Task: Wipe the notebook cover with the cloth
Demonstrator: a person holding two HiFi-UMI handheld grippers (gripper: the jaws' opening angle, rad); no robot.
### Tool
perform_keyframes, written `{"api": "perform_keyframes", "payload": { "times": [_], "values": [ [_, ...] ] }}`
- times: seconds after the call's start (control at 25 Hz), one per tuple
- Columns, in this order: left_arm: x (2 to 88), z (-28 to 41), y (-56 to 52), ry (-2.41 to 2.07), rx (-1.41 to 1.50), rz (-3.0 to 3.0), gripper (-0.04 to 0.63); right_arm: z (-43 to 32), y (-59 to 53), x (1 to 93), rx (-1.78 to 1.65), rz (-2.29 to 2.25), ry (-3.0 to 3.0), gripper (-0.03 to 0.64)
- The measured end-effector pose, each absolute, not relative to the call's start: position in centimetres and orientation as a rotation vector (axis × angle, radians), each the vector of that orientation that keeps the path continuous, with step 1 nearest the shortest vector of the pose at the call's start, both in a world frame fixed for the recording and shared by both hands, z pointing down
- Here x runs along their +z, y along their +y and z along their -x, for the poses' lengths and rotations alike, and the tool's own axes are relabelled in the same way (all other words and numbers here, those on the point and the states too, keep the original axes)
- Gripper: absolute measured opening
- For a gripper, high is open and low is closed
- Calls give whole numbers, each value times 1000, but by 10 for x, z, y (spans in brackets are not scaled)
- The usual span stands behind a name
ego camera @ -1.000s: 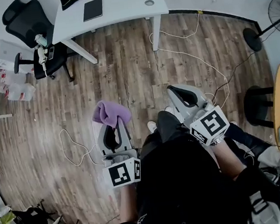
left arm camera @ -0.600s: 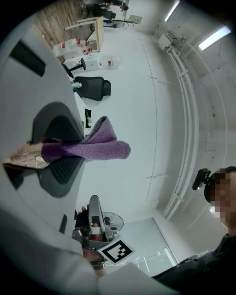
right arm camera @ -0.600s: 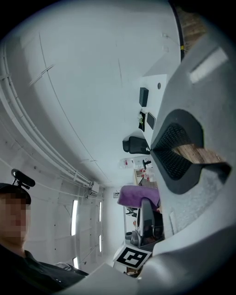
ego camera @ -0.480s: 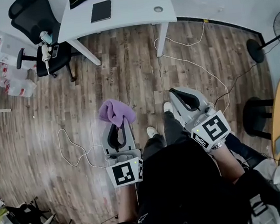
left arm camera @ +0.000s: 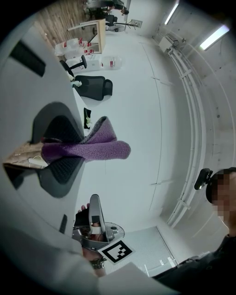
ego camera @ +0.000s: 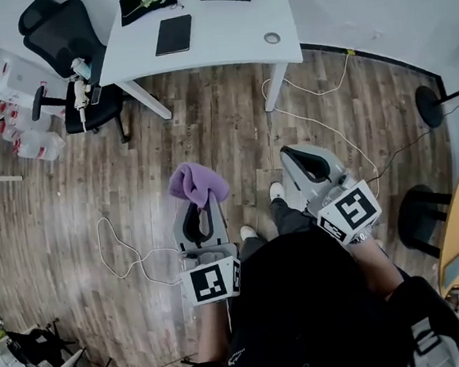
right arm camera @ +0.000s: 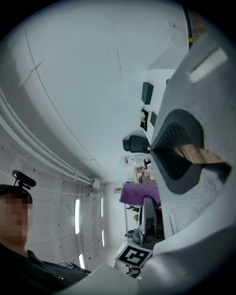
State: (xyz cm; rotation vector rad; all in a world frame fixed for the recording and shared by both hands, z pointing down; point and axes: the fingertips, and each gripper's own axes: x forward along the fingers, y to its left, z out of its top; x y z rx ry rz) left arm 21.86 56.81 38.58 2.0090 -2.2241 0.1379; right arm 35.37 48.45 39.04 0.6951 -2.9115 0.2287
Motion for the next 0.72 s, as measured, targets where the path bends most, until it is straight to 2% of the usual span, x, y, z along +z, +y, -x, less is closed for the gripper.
{"api": "perform_keyframes", "payload": {
  "times": [0.72],
  "values": [
    [386,-202,477,-2473,111,-1681,84,-324,366,398,243,-314,-2954,5]
  ]
}}
